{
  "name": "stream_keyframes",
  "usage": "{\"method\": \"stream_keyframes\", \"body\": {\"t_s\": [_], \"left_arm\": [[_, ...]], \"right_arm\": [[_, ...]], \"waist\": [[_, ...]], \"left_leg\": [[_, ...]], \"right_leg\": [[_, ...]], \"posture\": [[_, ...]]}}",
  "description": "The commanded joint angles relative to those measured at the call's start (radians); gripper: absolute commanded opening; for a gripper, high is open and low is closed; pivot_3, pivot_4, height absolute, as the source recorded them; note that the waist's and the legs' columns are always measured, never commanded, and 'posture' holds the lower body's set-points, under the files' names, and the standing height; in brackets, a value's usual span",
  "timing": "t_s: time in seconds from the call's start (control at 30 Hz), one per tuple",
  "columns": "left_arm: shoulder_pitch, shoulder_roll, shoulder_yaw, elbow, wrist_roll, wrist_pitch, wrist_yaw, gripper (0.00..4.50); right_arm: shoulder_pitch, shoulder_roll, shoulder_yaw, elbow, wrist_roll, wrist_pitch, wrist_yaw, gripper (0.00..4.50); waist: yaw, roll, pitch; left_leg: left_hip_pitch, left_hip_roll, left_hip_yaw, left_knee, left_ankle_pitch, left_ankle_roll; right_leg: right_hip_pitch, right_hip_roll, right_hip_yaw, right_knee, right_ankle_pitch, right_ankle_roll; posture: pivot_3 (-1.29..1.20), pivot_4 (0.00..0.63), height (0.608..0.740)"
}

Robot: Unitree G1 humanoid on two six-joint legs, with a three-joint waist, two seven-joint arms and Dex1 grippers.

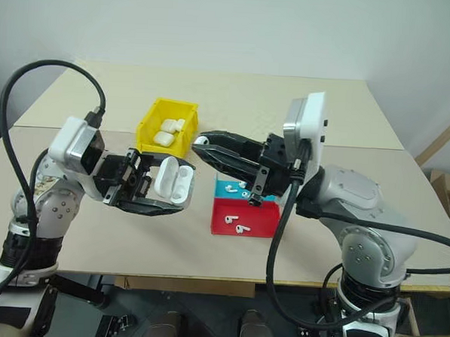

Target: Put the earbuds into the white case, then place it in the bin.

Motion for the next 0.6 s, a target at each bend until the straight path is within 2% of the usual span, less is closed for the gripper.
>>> {"method": "stream_keyframes", "body": {"t_s": [0.03, 0.6], "left_arm": [[-0.023, 0.002, 0.004, 0.014, -0.006, 0.006, -0.027, 2.84], [-0.095, -0.008, -0.001, 0.112, 0.019, -0.005, -0.082, 2.84]], "right_arm": [[-0.023, 0.0, 0.02, -0.005, 0.009, -0.049, -0.014, 0.61], [0.003, 0.006, 0.115, 0.016, -0.002, -0.106, -0.035, 0.61]], "waist": [[0.0, 0.0, 0.0], [0.0, 0.0, 0.0]], "left_leg": [[0.0, 0.0, 0.0, 0.0, 0.0, 0.0], [0.0, 0.0, 0.0, 0.0, 0.0, 0.0]], "right_leg": [[0.0, 0.0, 0.0, 0.0, 0.0, 0.0], [0.0, 0.0, 0.0, 0.0, 0.0, 0.0]], "posture": [[0.0, 0.15, 0.74], [0.0, 0.15, 0.74]]}}
